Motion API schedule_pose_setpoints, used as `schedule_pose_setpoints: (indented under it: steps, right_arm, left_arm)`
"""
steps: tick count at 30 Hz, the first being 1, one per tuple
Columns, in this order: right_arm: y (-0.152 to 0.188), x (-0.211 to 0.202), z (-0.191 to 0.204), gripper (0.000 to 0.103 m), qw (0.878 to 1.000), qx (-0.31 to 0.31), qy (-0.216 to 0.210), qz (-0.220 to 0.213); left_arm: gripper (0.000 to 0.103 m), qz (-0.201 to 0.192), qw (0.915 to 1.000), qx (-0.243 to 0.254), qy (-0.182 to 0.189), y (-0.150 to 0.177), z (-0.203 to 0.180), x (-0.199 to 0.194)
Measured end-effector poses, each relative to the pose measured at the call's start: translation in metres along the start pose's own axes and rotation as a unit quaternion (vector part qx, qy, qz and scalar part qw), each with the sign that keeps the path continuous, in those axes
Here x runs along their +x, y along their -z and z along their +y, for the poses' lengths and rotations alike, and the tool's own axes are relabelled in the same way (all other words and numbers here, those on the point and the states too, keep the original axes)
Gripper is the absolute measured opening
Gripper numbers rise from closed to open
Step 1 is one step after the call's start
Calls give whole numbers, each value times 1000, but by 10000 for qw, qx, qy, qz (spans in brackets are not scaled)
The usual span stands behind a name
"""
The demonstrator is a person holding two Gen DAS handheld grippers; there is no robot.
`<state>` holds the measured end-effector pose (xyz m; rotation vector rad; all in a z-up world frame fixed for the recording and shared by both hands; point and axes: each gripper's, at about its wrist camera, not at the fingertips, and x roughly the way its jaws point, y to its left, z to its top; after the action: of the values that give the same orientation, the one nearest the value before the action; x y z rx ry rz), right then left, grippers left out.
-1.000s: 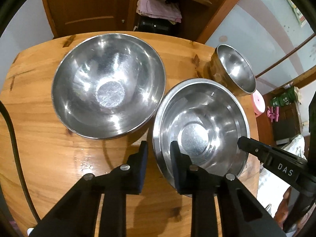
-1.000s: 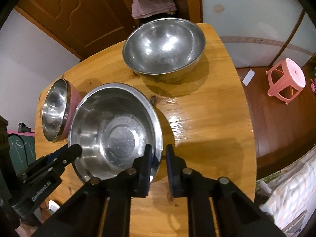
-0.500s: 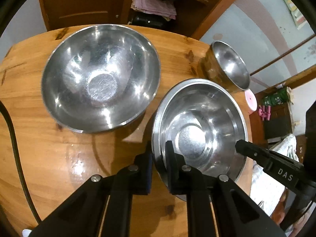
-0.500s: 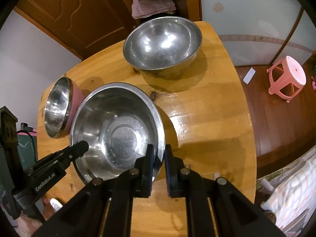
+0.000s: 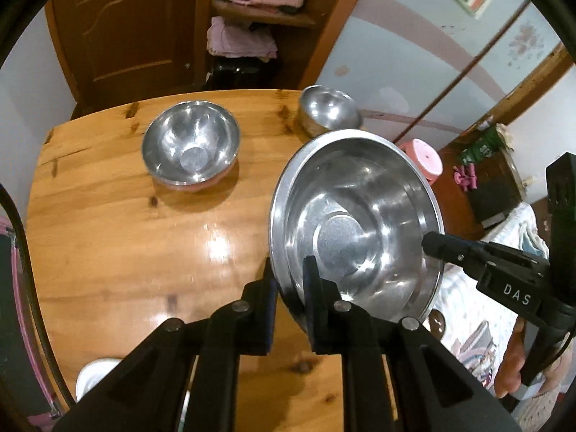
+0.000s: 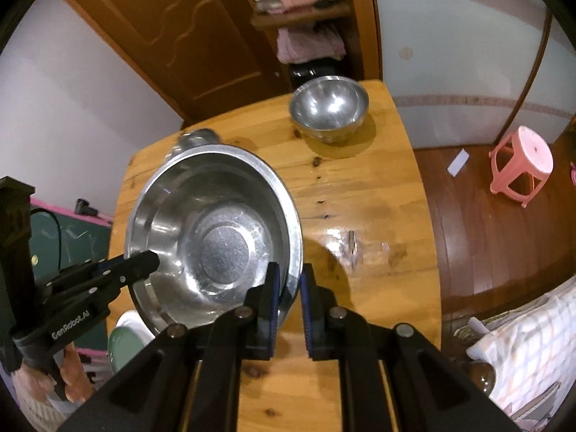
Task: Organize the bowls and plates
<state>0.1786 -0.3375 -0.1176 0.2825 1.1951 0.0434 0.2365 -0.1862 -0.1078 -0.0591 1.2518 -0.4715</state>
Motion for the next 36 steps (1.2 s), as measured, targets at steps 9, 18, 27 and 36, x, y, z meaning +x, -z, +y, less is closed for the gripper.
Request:
schedule_pose_setpoints:
  steps: [9,18,27,36]
  right_arm:
    - [62,-47,19,11,9991,-355,-80,-205]
    - [127,-15,20,11,9989,-443,-13,136]
    - [170,34,20,11,9969,-471,277,562]
    - [187,54,13,11,9964,-302,242,755]
  left_arm:
    - [13,-73,9998,192,-45,77,-12,-44]
    - [14,309,9994,-59,-150,148,5,-7]
    - [14,725,9964,-418,-156,198,26,41]
    - [14,748,9963,-283,-309,211,26,47]
